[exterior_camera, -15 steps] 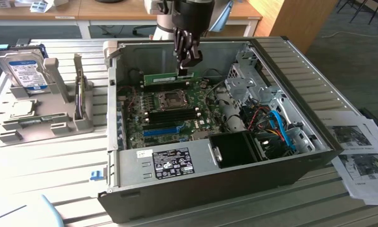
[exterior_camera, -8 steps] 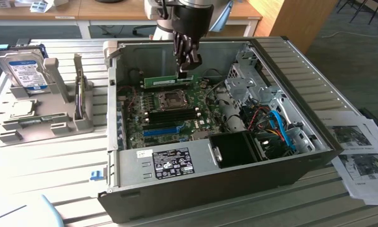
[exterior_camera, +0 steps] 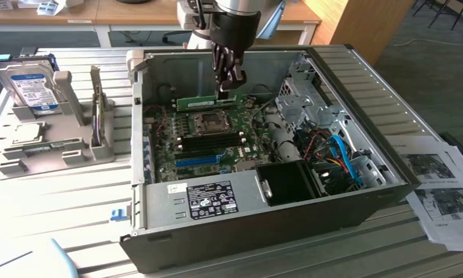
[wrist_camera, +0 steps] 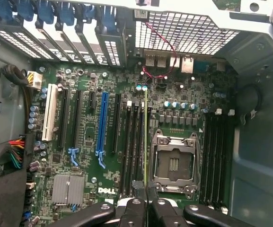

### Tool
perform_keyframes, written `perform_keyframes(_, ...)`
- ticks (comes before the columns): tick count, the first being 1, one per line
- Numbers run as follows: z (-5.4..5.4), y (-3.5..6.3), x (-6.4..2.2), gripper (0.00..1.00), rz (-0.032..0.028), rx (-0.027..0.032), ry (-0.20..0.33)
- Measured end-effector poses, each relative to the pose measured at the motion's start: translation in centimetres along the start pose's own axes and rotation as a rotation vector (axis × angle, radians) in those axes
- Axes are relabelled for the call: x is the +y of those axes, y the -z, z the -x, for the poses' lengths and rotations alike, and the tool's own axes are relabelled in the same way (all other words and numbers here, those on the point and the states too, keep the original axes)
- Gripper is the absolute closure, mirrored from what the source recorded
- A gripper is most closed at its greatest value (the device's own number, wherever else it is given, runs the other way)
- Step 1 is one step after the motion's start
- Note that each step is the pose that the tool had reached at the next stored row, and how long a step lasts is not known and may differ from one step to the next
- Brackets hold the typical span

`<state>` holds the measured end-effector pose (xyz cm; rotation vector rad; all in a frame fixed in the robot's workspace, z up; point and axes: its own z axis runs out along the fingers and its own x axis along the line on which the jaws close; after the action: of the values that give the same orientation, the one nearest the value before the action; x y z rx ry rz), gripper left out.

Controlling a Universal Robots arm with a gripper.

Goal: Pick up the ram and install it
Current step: 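Pick up the ram and move it above insertion slot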

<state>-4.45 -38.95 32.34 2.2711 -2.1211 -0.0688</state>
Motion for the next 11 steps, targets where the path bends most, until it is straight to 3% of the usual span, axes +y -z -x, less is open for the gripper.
perform_keyframes(11, 0.01, 0.46, 0.01, 0.89, 0.0000, -0.0003, 0.000)
